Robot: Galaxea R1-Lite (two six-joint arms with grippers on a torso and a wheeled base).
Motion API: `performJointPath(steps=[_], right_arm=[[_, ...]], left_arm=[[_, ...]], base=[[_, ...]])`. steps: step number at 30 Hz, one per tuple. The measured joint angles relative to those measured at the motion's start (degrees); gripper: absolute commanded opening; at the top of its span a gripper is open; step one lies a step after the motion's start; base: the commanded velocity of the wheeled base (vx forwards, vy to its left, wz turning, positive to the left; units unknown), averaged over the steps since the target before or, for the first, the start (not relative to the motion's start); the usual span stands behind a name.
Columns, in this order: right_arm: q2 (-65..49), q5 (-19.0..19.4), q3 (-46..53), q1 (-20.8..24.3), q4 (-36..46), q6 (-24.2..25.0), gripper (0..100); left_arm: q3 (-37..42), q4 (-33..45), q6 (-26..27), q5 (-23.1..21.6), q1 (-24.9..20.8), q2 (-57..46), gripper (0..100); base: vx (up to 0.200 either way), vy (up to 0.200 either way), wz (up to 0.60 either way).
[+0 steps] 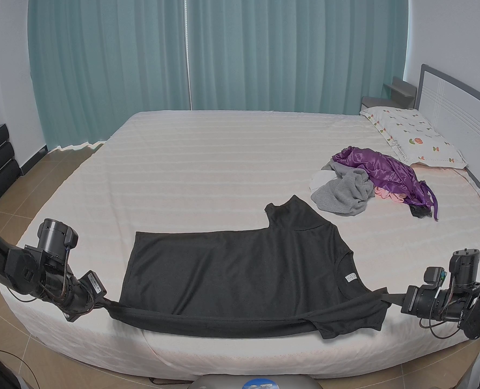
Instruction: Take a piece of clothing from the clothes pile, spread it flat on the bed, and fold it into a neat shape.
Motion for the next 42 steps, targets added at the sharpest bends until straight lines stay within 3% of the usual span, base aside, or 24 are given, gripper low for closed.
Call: performJointPath(steps=[14, 28, 42], right_arm=[[8.9, -1.2, -12.3, -0.2, 1.4, 0.1, 0], [13.8, -1.8, -25.7, -0.4, 15.3, 0.1, 0], [19.1, -3.0, -31.7, -0.3, 16.8, 0.1, 0]], left_arm=[[-9.1, -0.1, -1.3, -1.3, 1.0, 9.3, 0], [-16.7, 0.0, -2.1, -1.2, 1.3, 18.2, 0], [-19.9, 0.0, -2.0, -0.7, 1.2, 23.1, 0]], base=[[0.000, 0.000, 0.00], [0.000, 0.000, 0.00], [0.000, 0.000, 0.00]])
